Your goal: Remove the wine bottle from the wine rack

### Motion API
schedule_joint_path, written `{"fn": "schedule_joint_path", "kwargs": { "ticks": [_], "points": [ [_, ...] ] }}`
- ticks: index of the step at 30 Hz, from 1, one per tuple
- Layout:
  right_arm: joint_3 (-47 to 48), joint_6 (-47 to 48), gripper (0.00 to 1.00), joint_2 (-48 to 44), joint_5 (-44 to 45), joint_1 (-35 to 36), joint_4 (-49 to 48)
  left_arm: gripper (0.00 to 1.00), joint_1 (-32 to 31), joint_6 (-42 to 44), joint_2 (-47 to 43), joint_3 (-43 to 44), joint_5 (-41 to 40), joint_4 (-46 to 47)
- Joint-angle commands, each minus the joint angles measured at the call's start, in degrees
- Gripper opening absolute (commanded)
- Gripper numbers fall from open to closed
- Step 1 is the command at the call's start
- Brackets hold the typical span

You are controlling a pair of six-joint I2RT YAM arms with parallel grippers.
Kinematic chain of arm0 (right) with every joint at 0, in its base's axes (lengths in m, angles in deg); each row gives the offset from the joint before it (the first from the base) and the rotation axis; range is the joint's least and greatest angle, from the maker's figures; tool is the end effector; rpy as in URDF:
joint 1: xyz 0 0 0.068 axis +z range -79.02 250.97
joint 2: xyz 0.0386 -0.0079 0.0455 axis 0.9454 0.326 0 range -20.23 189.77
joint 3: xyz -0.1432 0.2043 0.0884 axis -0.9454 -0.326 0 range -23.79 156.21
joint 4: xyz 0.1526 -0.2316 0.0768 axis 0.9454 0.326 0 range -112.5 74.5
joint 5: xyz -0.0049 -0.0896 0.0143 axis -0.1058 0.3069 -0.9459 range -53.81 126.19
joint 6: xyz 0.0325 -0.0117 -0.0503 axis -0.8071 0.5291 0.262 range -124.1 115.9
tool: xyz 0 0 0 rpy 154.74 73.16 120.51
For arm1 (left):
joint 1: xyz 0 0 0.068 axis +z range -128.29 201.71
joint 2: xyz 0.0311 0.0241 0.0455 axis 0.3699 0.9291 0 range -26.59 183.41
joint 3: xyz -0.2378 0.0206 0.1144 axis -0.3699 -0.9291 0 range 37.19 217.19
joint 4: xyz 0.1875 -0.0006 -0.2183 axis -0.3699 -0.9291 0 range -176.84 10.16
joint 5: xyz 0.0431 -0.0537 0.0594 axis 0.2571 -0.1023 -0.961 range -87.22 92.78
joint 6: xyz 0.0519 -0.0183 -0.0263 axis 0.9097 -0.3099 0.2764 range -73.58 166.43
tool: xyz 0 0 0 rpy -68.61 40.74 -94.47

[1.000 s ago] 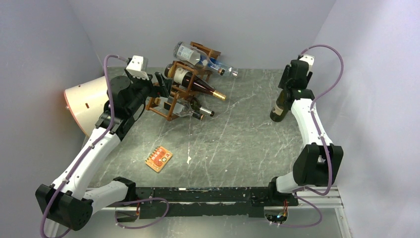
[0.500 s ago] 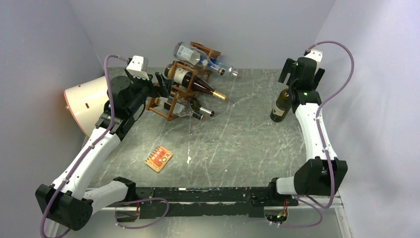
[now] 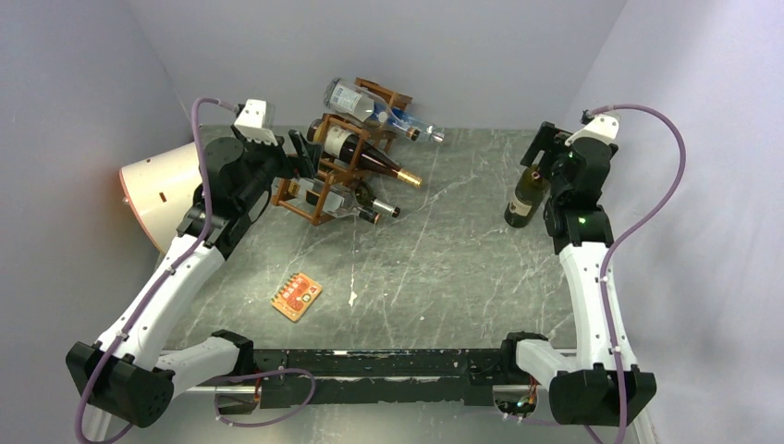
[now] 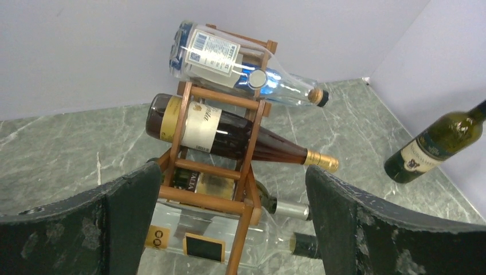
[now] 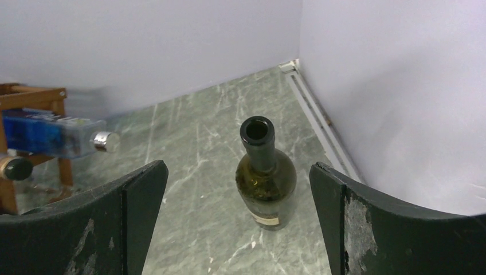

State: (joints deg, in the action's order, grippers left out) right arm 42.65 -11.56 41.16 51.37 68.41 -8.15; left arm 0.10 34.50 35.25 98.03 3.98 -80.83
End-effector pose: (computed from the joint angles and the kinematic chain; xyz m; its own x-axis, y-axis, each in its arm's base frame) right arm 0.2799 -0.0244 0.4025 -0.1210 0.1309 -0.9840 0.3197 0.9436 0.0862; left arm 0.2718 -0.1088 0.3900 -0.1116 -0.1780 -0.9777 0.3725 0.9046 -0.2072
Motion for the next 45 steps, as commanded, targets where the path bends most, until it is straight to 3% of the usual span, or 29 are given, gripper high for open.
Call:
{"fn": "schedule_joint_path", "kwargs": {
  "ticks": [1, 7, 13, 19, 25, 34, 38, 45],
  "points": [
    [-2.35, -1.84, 1.00, -3.20, -5.85, 0.36, -3.68, 1.00, -0.54, -3.47, 1.83, 7.33, -2.68, -1.13],
    [1.38, -5.64, 1.00, -2.84, -18.10, 0.35, -0.66, 0.99, -0.54, -2.96, 2.57, 14.52, -4.16, 1.25],
    [3.87, -13.20, 1.00, 1.86, -29.83, 3.54, -0.31, 0.99, -0.58, 0.58, -2.25, 6.19, -5.19, 10.12],
    [8.58, -13.45, 1.00, 11.22, -16.91, 17.61, 2.77, 0.99, -0.59, 3.34, -6.09, -0.85, -7.22, 13.23],
    [15.13, -21.12, 1.00, 23.32, -7.33, 28.93, 0.59, 0.99, -0.59, 4.37, -6.94, -2.09, -7.93, 13.20],
    [11.97, -49.82, 1.00, 32.38, -2.07, 28.99, -16.76, 0.99, -1.08, 3.34, -6.96, -3.84, -7.20, 14.25],
    [7.90, -59.93, 0.99, 35.30, -4.31, 27.25, -25.31, 0.99, -1.50, 3.89, -7.13, -4.41, -8.25, 14.52],
    [12.53, -65.07, 0.97, 42.41, -5.08, 26.30, -28.23, 0.99, -1.49, 4.22, -7.44, -4.47, -7.67, 14.59]
  ]
}}
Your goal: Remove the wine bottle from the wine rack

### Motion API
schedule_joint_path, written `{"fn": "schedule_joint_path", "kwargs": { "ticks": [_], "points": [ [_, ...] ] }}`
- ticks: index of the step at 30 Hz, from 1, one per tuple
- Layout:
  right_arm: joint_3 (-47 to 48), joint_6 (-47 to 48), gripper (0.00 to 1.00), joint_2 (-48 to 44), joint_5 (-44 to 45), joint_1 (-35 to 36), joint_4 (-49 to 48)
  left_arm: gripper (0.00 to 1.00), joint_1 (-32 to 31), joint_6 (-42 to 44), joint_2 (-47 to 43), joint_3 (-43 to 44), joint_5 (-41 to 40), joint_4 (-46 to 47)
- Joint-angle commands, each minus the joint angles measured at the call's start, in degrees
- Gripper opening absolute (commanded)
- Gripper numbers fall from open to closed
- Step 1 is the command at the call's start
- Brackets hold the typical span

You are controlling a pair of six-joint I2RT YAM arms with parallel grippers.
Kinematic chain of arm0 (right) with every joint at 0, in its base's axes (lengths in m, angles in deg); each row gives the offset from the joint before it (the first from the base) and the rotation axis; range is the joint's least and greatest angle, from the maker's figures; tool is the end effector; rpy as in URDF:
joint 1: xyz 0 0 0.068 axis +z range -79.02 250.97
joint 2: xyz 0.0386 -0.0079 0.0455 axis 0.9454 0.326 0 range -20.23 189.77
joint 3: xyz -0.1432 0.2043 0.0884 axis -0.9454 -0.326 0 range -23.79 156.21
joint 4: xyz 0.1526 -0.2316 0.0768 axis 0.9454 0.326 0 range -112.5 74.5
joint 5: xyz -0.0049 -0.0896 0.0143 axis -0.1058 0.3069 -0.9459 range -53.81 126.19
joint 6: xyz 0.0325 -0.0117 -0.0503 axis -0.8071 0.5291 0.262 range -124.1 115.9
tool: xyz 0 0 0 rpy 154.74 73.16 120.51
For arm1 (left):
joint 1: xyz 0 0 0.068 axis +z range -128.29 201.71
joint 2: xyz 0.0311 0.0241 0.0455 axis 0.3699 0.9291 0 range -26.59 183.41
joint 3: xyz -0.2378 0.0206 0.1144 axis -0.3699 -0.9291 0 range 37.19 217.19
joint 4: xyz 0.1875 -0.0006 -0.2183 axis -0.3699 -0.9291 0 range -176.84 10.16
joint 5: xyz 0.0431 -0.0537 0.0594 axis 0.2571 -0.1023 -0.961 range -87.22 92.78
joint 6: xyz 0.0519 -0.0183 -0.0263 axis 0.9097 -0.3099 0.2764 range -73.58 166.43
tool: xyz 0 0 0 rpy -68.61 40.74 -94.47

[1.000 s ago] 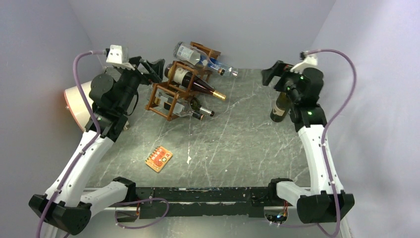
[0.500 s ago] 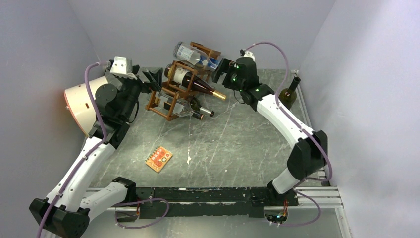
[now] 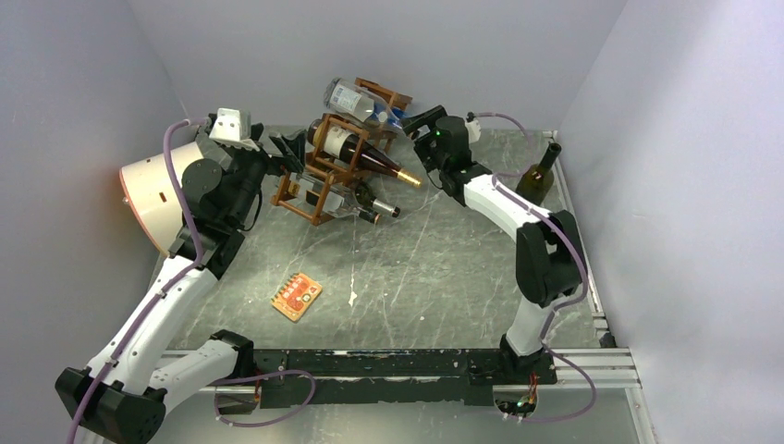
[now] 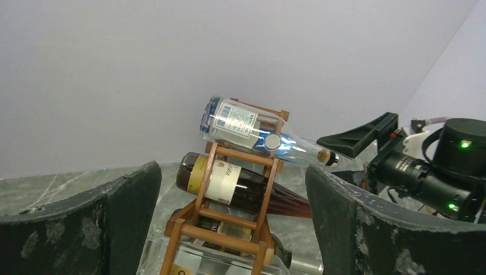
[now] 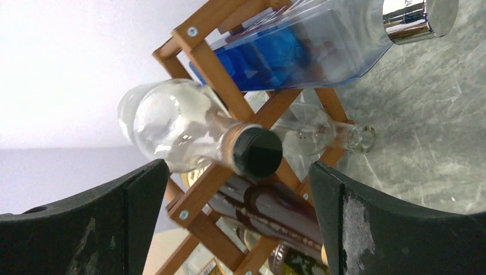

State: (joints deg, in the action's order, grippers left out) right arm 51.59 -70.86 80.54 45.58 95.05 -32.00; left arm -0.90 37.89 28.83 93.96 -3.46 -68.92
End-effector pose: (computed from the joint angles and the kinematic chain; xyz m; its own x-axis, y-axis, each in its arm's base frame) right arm 0.4180 0.1787 0.2691 -0.3369 0.8424 -0.4205 0.1275 0.4833 0.8661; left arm 0.2446 -0.0966 0.4158 0.1519 -0.2231 -0.9629 0.3100 0.9358 -0.1679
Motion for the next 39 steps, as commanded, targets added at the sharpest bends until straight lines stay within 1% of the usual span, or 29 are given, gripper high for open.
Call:
{"fn": "schedule_joint_path", "kwargs": {
  "ticks": [1, 5, 13, 16, 20, 32, 35, 37, 39],
  "points": [
    [3.95, -6.73, 0.97, 3.62, 1.22, -0.34, -4.44, 0.99, -0.49, 0.99, -0.97, -0.43, -0.04, 2.77],
    [3.05, -12.82, 0.92, 5.33, 3.68, -0.34, -6.31, 0.99, -0.59, 1.63, -1.09, -0.41, 0.06, 2.78],
    [4.82, -20.83, 0.91, 9.92, 4.93, -0.37, -8.10, 0.99, -0.75, 2.12, -2.02, -0.61, -0.71, 2.89],
    [4.79, -23.61, 0.86, 11.10, 6.05, -0.29, -9.73, 0.99, -0.77, 2.27, -2.12, -0.66, -0.77, 2.97],
    [5.14, -26.45, 0.85, 12.36, 8.19, 0.04, -10.45, 0.99, -0.85, 2.21, -2.48, -0.74, -0.54, 3.05],
    [8.96, -31.27, 0.86, 13.80, 14.35, 2.96, -5.79, 0.99, -0.94, 2.47, -2.84, -0.73, -0.45, 3.15],
    [10.20, -33.12, 0.86, 14.04, 15.93, 3.71, -3.20, 0.99, -0.92, 2.47, -2.96, -0.74, -0.35, 3.10],
    [10.65, -34.10, 0.83, 14.31, 16.93, 3.87, -2.72, 0.99, -0.88, 2.47, -3.13, -0.79, -0.43, 3.16],
    [11.36, -34.75, 0.77, 14.62, 17.72, 3.87, -2.12, 0.99, -0.94, 2.55, -3.20, -0.83, -0.52, 3.23]
  ]
}}
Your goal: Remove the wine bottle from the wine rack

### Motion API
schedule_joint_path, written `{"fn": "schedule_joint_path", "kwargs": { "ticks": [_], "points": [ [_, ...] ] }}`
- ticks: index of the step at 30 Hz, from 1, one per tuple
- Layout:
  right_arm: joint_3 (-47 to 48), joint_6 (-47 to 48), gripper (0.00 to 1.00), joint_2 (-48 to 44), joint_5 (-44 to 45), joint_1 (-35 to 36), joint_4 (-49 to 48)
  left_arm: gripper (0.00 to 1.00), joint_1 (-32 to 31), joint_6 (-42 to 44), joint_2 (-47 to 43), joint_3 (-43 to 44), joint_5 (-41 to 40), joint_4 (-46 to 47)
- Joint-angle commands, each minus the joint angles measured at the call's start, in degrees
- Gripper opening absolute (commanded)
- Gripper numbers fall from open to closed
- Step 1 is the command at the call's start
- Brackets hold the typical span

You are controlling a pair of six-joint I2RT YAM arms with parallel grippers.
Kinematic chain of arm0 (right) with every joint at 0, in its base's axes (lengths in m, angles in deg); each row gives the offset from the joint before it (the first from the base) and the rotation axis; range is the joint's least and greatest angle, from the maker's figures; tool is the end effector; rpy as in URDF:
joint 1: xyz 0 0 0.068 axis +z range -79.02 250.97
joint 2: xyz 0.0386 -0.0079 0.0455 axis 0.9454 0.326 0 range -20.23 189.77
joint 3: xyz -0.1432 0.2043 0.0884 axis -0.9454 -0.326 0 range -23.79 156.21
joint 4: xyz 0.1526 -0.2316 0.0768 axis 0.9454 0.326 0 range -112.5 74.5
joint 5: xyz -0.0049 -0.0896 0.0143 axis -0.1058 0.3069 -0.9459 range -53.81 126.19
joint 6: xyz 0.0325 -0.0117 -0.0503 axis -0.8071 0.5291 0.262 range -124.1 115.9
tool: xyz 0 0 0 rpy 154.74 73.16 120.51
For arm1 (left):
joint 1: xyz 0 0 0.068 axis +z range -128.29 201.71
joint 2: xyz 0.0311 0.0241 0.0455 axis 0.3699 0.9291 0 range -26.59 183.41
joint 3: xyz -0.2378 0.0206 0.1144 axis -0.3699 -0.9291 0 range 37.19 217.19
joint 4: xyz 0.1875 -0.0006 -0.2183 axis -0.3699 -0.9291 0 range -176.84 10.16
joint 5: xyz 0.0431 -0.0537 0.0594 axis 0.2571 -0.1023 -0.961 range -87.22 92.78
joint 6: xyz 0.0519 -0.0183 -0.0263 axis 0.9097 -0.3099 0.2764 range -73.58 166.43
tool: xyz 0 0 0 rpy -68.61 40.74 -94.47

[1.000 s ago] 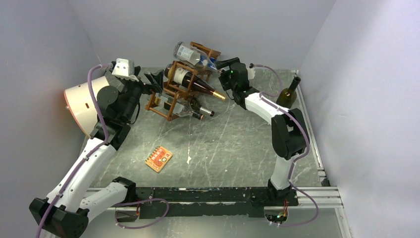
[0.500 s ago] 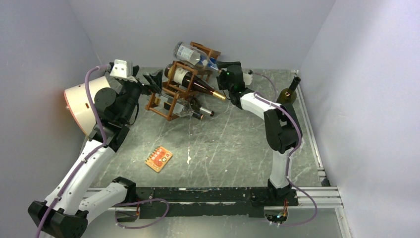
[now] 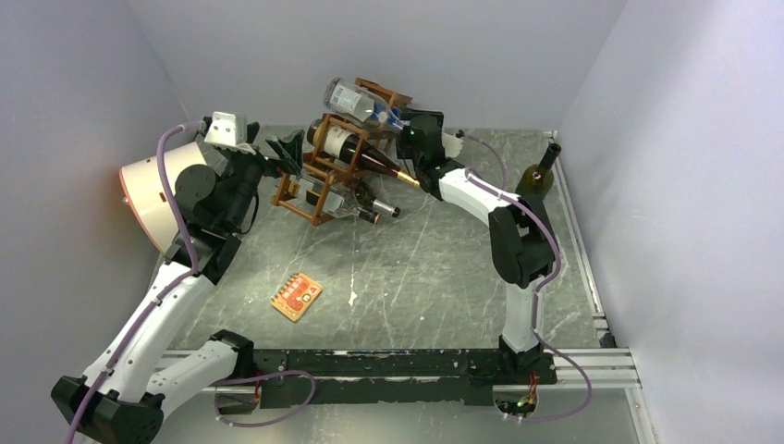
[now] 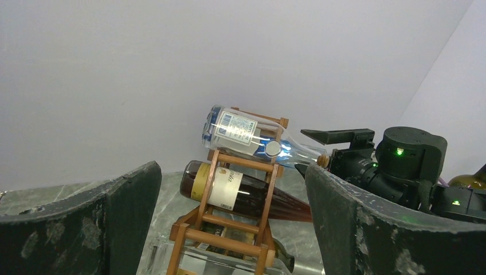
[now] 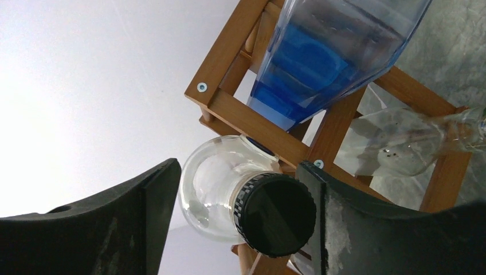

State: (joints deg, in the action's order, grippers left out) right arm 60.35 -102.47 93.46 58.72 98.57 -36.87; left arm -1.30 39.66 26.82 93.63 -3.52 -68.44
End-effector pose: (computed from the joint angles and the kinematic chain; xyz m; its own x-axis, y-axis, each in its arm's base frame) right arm 0.4528 0.2170 0.2347 -0.0653 0.9970 0.0413 0.2443 -0.0241 0.9694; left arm 0.2344 -0.0942 0.4228 0.1936 -0.2095 -0.9585 0.3156 0.9383 -0.1413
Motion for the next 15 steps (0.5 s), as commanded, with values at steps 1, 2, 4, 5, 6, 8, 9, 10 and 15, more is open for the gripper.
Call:
{"fn": "schedule_joint_path", "kwargs": {
  "ticks": [1, 2, 4, 5, 6, 8, 9, 10, 15],
  "points": [
    [2.84, -3.37, 0.75, 1.71, 4.77, 0.31, 2.76, 0.99, -0.55, 0.79, -1.16, -0.54, -0.46, 2.75],
    [3.25, -3.47, 0.72, 1.71, 5.07, 0.35, 2.95, 0.99, -0.57, 0.79, -1.12, -0.61, -0.46, 2.82],
    [3.56, -3.58, 0.68, 1.71, 5.65, 1.43, 2.76, 0.99, -0.63, 0.68, -1.17, -0.63, -0.33, 2.84],
    [3.64, -3.72, 0.67, 3.06, 5.81, 1.86, 2.74, 0.99, -0.59, 0.68, -1.15, -0.63, -0.22, 2.84],
    [3.78, -3.80, 0.67, 3.31, 5.98, 1.94, 2.88, 0.99, -0.63, 0.70, -1.16, -0.63, -0.12, 2.84],
    [4.03, -3.94, 0.67, 3.57, 6.27, 2.10, 2.99, 0.99, -0.58, 0.70, -1.23, -0.63, -0.15, 2.84],
    [4.19, -4.06, 0.67, 3.71, 6.38, 2.14, 3.07, 0.99, -0.63, 0.70, -1.29, -0.63, -0.28, 2.91],
    [4.44, -4.15, 0.67, 3.90, 6.32, 2.28, 3.11, 0.99, -0.70, 0.76, -1.29, -0.63, -0.29, 2.93],
    [5.10, -4.73, 0.67, 4.79, 6.83, 2.58, 2.86, 0.99, -0.80, 0.88, -1.43, -0.79, -0.36, 2.99]
  ]
}}
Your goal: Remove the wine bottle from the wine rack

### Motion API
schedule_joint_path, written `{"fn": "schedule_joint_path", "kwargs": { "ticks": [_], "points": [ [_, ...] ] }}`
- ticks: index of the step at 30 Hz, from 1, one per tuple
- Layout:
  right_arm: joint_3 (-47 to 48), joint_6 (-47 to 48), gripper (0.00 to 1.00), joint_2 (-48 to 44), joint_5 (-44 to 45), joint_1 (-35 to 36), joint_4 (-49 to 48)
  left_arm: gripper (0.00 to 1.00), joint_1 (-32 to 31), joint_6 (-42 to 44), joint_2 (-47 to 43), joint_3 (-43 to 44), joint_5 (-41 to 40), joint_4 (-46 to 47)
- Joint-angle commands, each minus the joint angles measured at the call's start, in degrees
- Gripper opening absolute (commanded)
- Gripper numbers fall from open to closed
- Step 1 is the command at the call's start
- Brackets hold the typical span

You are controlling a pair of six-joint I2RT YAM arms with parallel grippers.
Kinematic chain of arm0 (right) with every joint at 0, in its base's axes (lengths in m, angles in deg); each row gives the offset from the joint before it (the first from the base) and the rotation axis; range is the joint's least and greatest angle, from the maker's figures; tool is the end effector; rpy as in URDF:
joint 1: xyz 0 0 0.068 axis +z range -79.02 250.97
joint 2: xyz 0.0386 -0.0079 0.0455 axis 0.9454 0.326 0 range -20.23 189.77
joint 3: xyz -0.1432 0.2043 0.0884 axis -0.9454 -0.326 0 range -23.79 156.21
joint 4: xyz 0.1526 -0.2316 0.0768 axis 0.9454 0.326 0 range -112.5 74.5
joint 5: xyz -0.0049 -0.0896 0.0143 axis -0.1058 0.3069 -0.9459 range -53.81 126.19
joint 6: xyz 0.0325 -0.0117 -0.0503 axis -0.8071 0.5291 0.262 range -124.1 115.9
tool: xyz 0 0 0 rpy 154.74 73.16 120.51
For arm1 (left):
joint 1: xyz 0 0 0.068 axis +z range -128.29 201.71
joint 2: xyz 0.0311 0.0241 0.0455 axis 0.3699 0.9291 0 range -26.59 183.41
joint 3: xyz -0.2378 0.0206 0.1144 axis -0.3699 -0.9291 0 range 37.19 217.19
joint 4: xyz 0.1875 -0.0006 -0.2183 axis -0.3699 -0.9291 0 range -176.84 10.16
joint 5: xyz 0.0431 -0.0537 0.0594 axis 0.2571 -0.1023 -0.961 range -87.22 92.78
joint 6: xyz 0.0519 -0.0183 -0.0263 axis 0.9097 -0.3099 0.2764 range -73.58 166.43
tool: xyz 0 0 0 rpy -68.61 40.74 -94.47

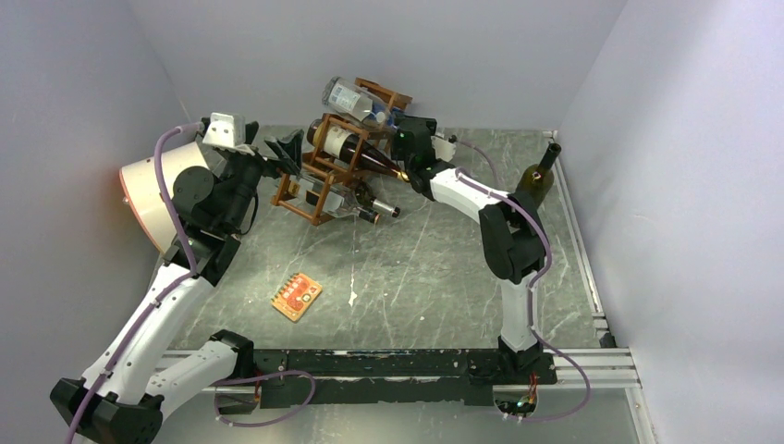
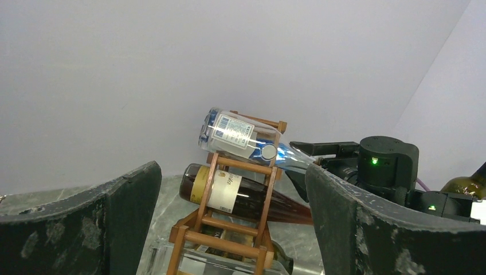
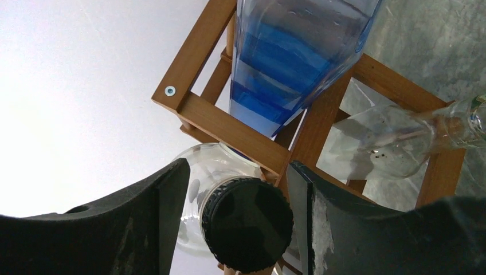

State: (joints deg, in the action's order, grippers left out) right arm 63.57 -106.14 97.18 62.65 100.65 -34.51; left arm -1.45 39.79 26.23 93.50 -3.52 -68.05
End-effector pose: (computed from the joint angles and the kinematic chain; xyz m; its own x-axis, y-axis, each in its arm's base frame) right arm 0.4559 0.2364 0.2200 -0.0174 0.9978 0.0634 0.2789 -0.0561 0.9587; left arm 0.2312 -0.0936 0.4251 0.2068 -0.2134 -0.9548 0.3195 0.9372 -0.1403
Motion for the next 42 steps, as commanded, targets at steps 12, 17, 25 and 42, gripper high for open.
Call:
{"fn": "schedule_joint_path", "kwargs": {
  "ticks": [12, 17, 25, 42],
  "points": [
    [2.77, -2.23, 0.65, 2.52, 4.06, 0.65, -0.68, 0.99, -0.96, 0.83, -1.00, -0.68, -0.37, 2.62],
    [2.99, -2.70, 0.62, 2.91, 4.35, 0.56, -1.05, 0.99, -1.26, 0.95, -1.07, -0.76, -0.45, 2.63],
    [1.35, -2.36, 0.46, 1.70, 4.59, 0.49, -4.67, 0.99, -1.56, 0.99, -1.23, -0.77, -0.60, 2.68],
    [-3.63, 1.60, 0.00, -3.61, 0.74, -0.83, -19.34, 0.99, -2.11, 1.18, -0.85, -0.77, -0.73, 2.59]
  ]
}}
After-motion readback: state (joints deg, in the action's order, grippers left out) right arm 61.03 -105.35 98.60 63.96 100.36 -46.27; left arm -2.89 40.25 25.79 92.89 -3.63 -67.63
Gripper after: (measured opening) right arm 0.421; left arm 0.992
